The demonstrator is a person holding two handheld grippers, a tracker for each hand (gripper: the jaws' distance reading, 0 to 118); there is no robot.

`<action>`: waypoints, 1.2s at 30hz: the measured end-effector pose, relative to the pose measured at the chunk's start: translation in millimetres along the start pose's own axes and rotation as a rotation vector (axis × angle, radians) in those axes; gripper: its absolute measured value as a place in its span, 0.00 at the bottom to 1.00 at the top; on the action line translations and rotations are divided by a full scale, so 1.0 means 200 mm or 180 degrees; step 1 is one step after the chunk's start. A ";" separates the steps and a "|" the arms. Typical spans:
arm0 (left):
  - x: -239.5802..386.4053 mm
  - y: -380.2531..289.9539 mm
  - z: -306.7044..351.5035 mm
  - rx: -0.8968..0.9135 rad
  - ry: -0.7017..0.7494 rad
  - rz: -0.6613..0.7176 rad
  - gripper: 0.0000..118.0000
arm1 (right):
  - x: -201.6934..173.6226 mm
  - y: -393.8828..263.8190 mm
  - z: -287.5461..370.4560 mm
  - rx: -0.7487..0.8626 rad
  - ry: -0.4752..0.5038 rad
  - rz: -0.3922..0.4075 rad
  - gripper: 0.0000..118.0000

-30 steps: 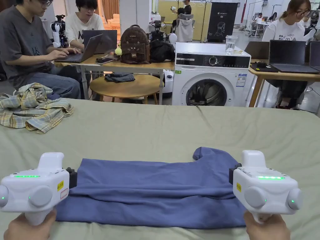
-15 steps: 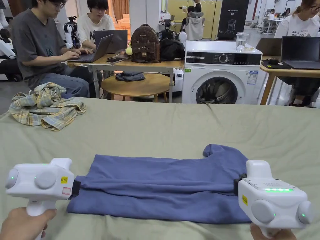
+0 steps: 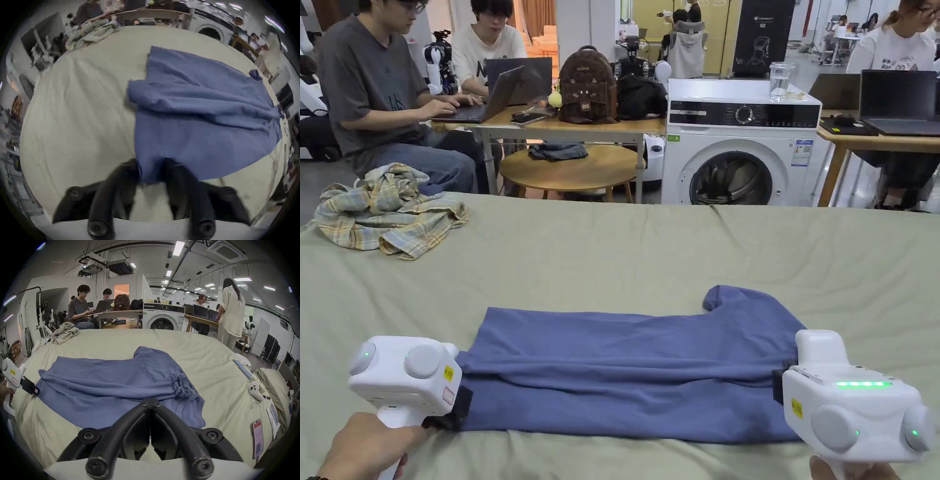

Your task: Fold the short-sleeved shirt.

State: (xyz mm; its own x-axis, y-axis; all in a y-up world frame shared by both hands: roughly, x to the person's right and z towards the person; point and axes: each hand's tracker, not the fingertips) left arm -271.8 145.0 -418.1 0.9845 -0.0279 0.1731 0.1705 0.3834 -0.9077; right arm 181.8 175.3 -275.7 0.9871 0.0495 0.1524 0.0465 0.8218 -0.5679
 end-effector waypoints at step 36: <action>-0.06 -0.22 0.37 0.0646 -0.0181 0.0181 0.00 | 0.40 -0.03 -0.12 -0.1105 0.0180 -0.0281 0.01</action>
State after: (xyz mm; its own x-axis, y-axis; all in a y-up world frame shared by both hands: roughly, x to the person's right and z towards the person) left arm -294.9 196.1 -351.5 0.9874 0.0491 0.1504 0.0973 0.5610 -0.8221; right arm 263.4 161.1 -279.4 0.9834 -0.0527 0.1737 0.1717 0.5792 -0.7969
